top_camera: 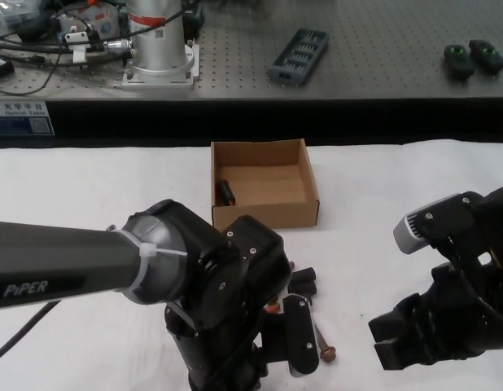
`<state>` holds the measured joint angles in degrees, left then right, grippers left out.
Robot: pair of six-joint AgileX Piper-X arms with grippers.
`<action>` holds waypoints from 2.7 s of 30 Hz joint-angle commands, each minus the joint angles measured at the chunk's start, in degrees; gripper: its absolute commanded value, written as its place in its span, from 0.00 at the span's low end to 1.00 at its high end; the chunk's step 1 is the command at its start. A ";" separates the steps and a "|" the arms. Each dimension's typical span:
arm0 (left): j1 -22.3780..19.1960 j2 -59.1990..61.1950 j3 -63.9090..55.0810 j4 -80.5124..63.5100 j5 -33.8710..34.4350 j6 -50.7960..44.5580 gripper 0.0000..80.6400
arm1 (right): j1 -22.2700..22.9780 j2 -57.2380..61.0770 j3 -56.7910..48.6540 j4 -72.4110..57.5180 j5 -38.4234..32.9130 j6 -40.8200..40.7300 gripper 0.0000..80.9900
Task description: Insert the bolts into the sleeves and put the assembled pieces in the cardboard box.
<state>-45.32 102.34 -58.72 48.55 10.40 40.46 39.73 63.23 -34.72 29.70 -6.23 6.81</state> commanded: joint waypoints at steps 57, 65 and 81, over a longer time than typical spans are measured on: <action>5.71 -11.83 1.17 -33.43 -0.52 -47.08 0.01 | -4.31 -0.48 -0.53 -4.88 1.37 -0.39 0.26; 15.30 -24.41 7.57 -37.82 4.09 -53.78 0.01 | -7.35 11.16 -9.95 -4.34 -5.49 -4.00 0.16; 17.01 -48.40 19.18 -47.37 4.47 -65.00 0.01 | -6.94 42.44 -41.37 18.51 -2.59 -14.65 0.31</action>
<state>-28.39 56.37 -39.63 2.47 14.76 -23.63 32.76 106.04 -76.05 47.46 -8.47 -7.31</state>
